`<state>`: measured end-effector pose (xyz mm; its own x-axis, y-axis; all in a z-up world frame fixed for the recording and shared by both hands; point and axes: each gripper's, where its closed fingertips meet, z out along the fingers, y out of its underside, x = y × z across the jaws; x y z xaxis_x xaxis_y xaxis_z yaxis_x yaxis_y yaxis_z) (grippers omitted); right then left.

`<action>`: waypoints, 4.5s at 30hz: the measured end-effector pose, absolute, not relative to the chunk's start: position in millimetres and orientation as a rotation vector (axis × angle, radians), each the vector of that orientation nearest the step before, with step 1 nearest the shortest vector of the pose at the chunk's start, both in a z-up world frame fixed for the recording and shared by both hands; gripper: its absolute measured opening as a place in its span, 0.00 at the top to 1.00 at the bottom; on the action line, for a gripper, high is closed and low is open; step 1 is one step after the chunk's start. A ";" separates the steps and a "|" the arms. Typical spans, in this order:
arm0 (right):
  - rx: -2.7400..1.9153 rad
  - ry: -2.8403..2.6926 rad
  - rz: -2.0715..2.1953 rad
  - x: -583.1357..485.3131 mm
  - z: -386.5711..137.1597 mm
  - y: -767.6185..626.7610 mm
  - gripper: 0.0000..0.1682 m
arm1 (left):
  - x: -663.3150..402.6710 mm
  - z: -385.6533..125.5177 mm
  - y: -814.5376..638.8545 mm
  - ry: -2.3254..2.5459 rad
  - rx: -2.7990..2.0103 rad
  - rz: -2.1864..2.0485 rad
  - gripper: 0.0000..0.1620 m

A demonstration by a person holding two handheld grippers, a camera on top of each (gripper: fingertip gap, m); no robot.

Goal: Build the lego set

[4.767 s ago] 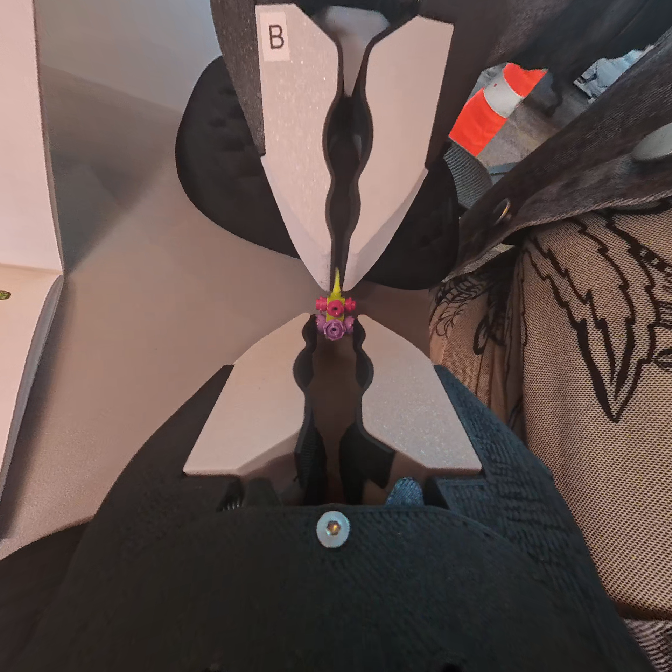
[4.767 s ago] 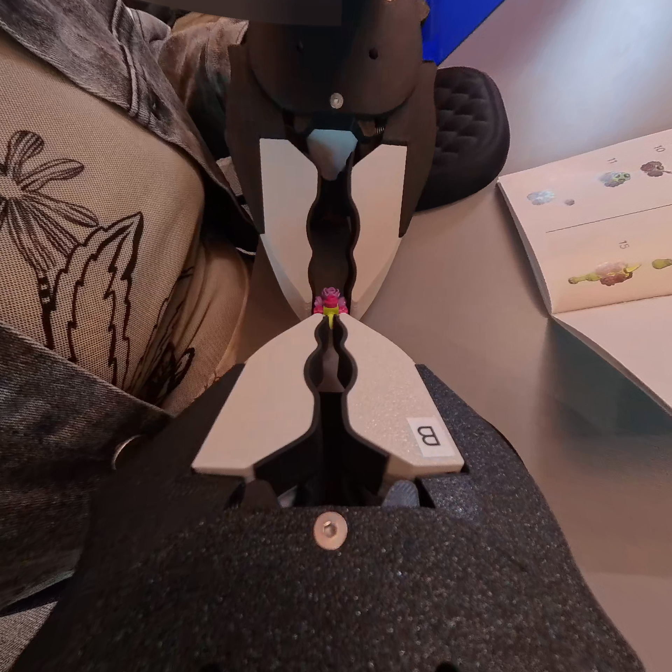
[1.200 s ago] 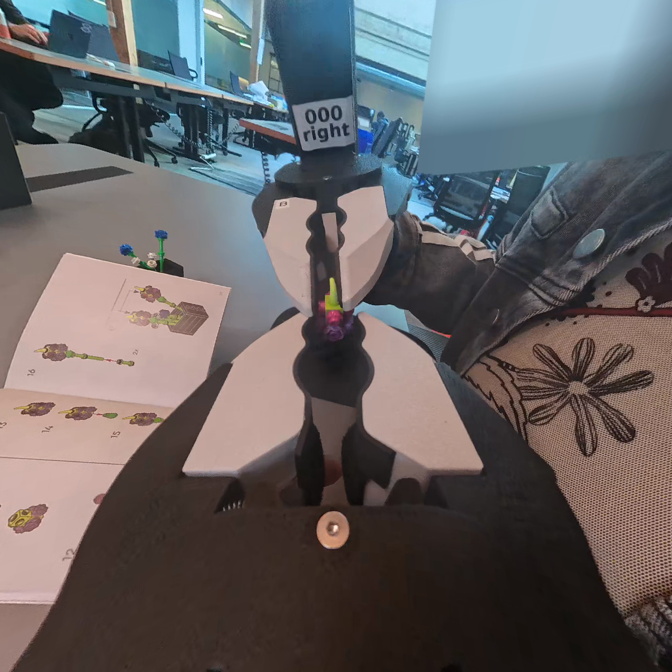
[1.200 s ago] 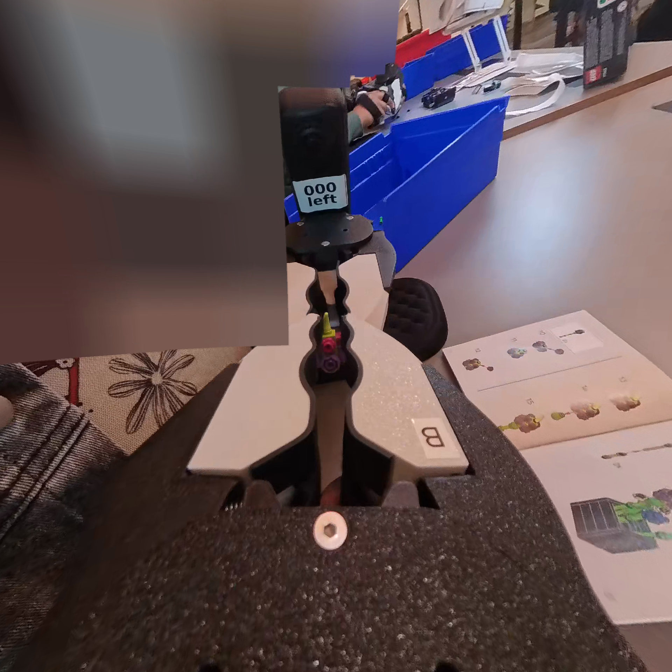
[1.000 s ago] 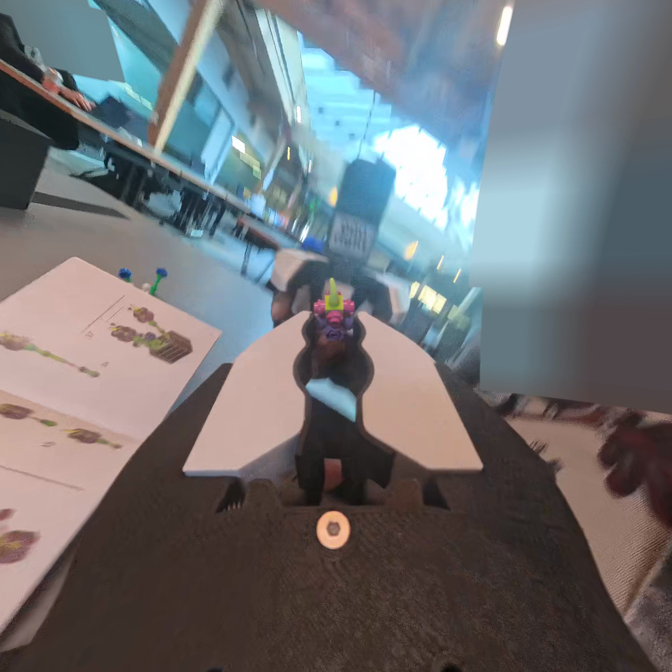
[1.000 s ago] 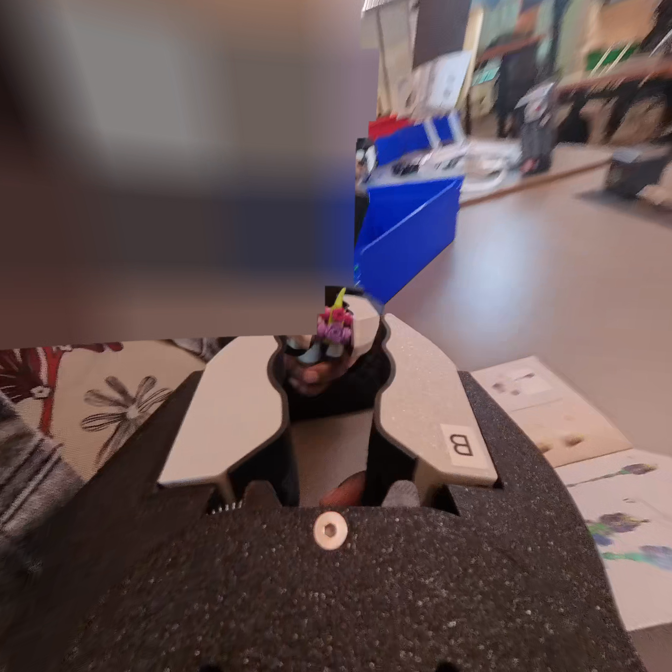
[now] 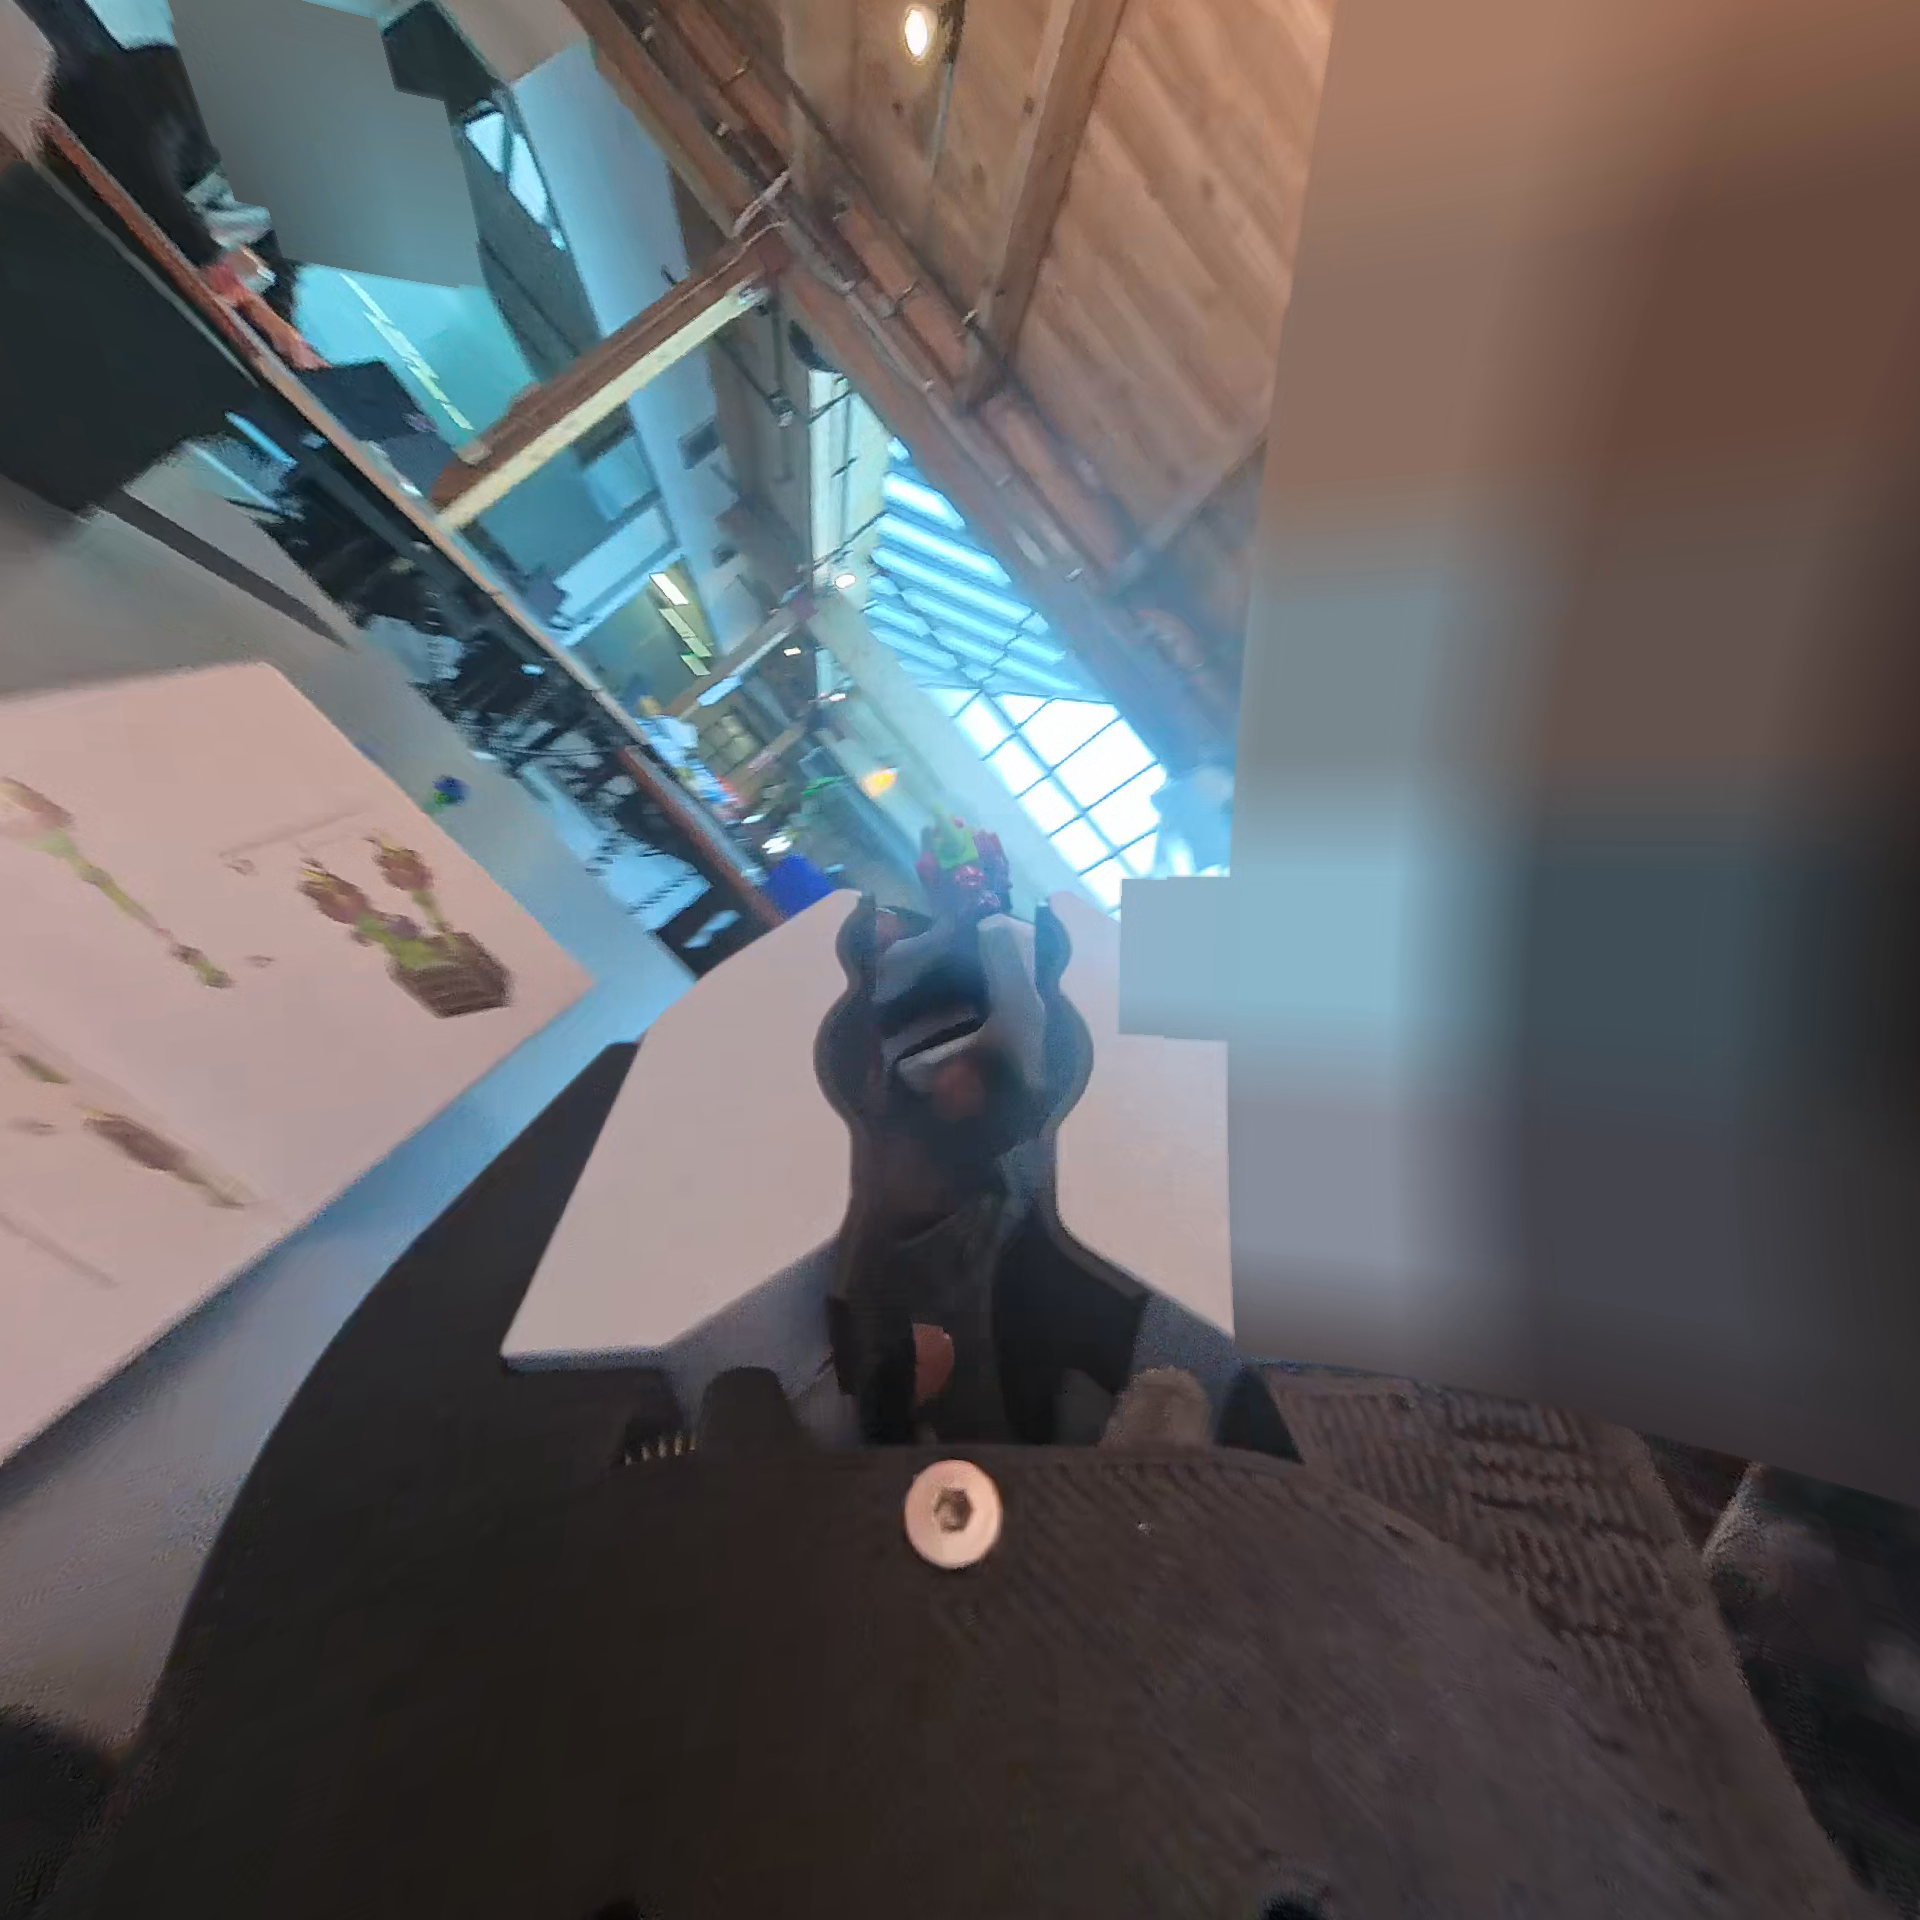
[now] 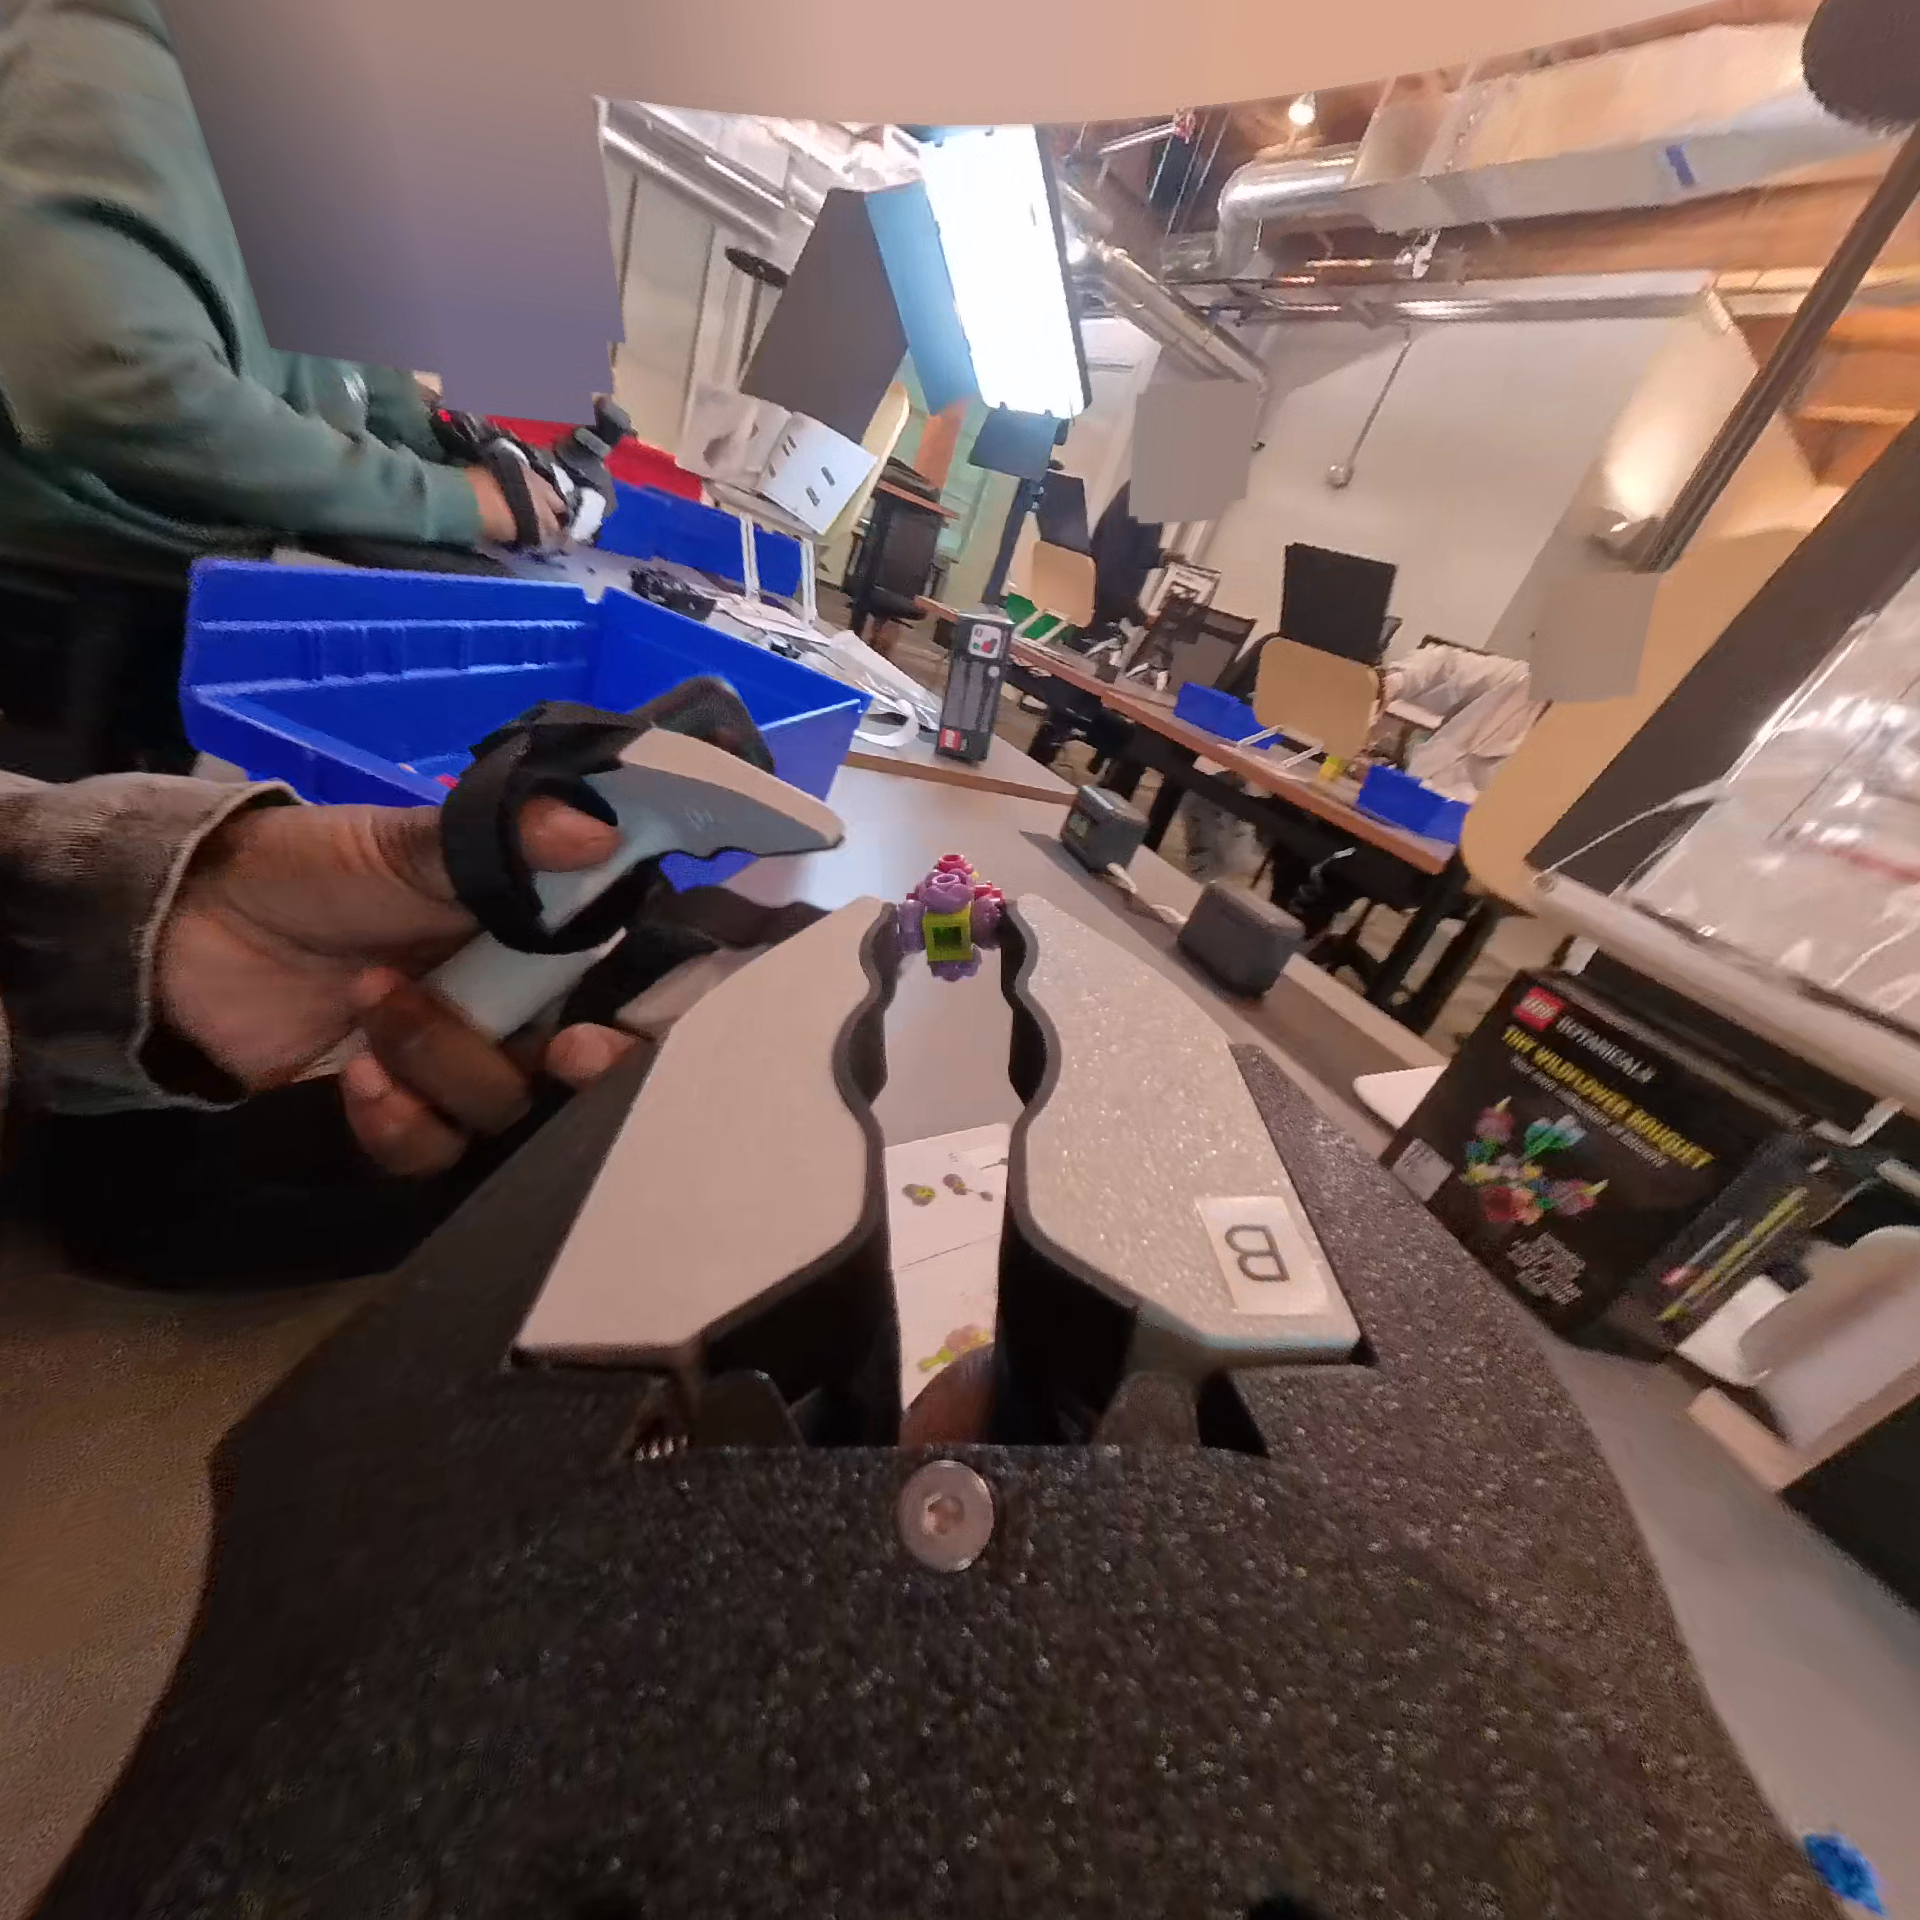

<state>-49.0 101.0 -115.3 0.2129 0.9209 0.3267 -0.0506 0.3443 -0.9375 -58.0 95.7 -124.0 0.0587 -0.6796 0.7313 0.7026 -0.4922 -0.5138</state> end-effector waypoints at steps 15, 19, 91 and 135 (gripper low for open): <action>-1.216 -1.035 1.314 -35.9 -142.7 115.5 0.89 | -58.7 -151.5 87.7 0.532 -1.493 -1.088 0.73; -1.224 -1.035 1.321 -35.7 -145.4 115.0 0.89 | -60.4 -149.7 86.5 0.521 -1.468 -1.153 0.75; -1.216 -0.961 1.286 -30.5 -140.8 124.7 0.89 | -356.9 -255.6 44.1 0.539 -2.726 -0.302 0.93; -1.173 -1.041 1.227 -35.0 -143.1 114.1 0.89 | -361.2 -254.9 42.5 2.437 -1.816 0.109 0.90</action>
